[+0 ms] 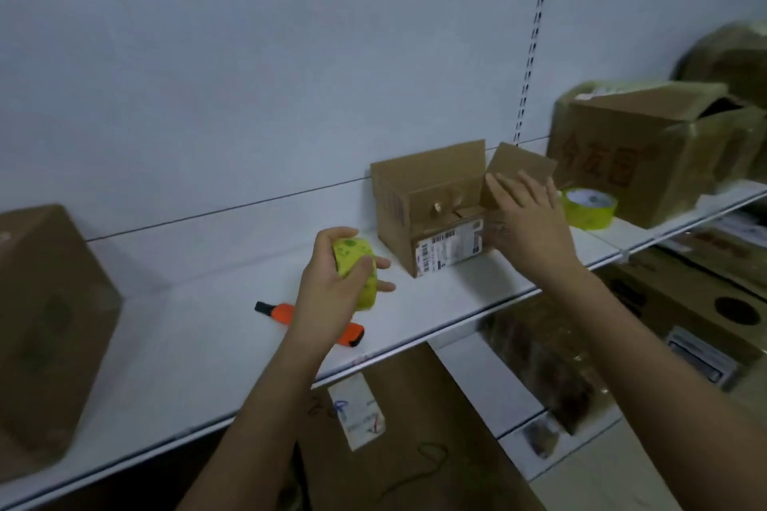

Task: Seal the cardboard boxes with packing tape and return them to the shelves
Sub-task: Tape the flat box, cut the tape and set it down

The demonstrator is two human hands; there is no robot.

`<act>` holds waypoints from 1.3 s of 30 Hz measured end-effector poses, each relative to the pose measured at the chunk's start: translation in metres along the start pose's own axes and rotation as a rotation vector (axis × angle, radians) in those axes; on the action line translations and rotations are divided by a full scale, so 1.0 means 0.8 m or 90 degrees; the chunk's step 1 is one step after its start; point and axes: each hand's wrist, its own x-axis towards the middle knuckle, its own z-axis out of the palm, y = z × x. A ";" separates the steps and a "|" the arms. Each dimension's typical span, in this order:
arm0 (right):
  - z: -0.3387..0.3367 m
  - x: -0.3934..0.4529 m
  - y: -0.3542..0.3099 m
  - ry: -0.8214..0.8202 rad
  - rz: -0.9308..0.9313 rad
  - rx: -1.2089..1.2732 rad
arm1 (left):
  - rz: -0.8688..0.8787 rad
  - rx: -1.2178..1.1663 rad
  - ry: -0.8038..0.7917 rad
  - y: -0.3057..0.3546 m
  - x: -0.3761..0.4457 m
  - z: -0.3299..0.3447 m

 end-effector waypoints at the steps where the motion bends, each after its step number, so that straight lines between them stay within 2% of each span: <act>1: 0.007 0.011 0.016 -0.029 -0.028 0.011 | -0.004 0.002 0.029 -0.005 0.009 0.015; 4: 0.021 0.033 0.045 -0.015 -0.161 0.092 | -0.001 0.057 0.147 -0.019 0.034 0.055; 7: 0.017 0.039 0.025 0.051 -0.277 0.145 | -0.013 0.128 0.270 -0.014 0.043 0.075; 10: 0.006 0.032 0.005 0.059 -0.345 0.182 | -0.028 0.153 0.370 0.004 0.046 0.072; 12: 0.002 0.030 0.005 0.061 -0.366 0.199 | -0.077 0.163 0.365 0.014 0.052 0.063; 15: -0.002 0.026 0.007 0.041 -0.390 0.204 | -0.170 0.180 0.294 0.024 0.064 0.053; 18: -0.016 0.028 0.013 -0.030 -0.307 0.274 | -0.170 0.230 0.288 0.026 0.076 0.045; 21: -0.024 0.052 0.047 -0.014 -0.081 0.260 | -0.113 0.314 0.295 0.027 0.074 0.044; 23: -0.032 0.069 0.072 -0.163 0.078 0.327 | -0.056 0.370 0.307 0.031 0.070 0.057; 24: -0.034 0.074 0.080 -0.240 0.108 0.391 | -0.022 0.400 0.308 0.035 0.069 0.067; 26: -0.033 0.072 0.084 -0.254 0.086 0.396 | 0.008 0.469 0.268 0.045 0.067 0.085; 28: -0.032 0.065 0.078 -0.240 0.069 0.359 | 0.020 0.535 0.174 0.047 0.065 0.092; 31: -0.026 0.055 0.066 -0.347 -0.021 0.259 | -0.004 0.629 -0.003 0.043 0.064 0.091; 35: -0.041 0.057 0.064 -0.460 -0.112 0.213 | -0.046 0.660 -0.099 0.047 0.076 0.086; 39: -0.062 0.062 0.080 -0.605 -0.208 0.177 | -0.096 0.720 -0.258 0.060 0.088 0.073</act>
